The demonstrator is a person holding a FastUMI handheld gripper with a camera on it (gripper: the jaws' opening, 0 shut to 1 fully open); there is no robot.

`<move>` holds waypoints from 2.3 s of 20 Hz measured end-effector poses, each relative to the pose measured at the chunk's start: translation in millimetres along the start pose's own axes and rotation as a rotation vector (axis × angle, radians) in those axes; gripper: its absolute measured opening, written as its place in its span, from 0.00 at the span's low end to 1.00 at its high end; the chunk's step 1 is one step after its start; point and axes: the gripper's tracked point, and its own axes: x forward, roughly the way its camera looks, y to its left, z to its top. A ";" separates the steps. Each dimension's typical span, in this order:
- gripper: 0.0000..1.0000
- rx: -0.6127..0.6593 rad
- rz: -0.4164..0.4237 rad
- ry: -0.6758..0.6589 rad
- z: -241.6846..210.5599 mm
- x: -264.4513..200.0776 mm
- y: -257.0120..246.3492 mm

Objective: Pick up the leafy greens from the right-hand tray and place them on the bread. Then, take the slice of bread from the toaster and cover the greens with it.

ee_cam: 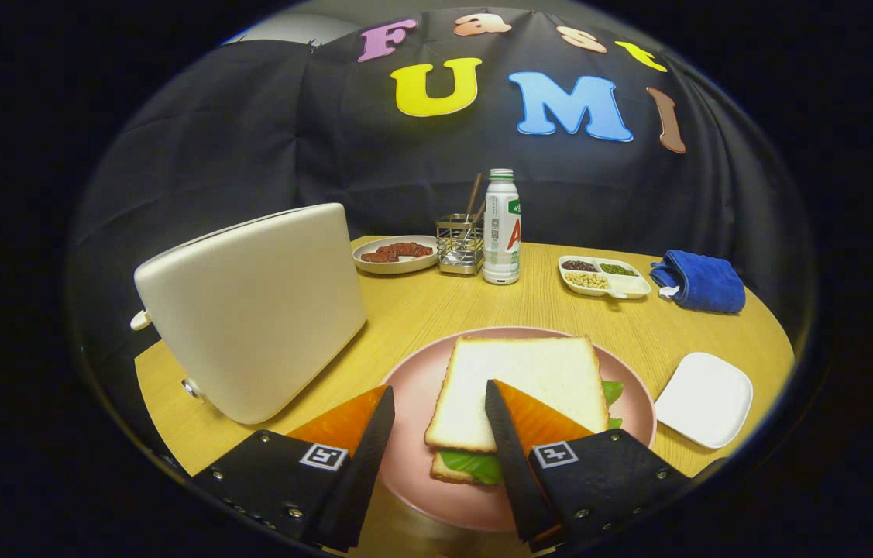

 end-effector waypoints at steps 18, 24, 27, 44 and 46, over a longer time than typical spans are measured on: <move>0.78 0.014 -0.050 -0.185 111.1 -63.2 -47.8; 0.77 -0.015 -0.165 -0.353 191.5 -136.8 -130.3; 0.77 -0.004 -0.235 -0.404 210.3 -173.9 -182.1; 0.77 -0.080 -0.541 -0.489 168.5 -321.8 -467.4; 0.77 -0.075 -0.520 -0.496 152.1 -317.9 -499.3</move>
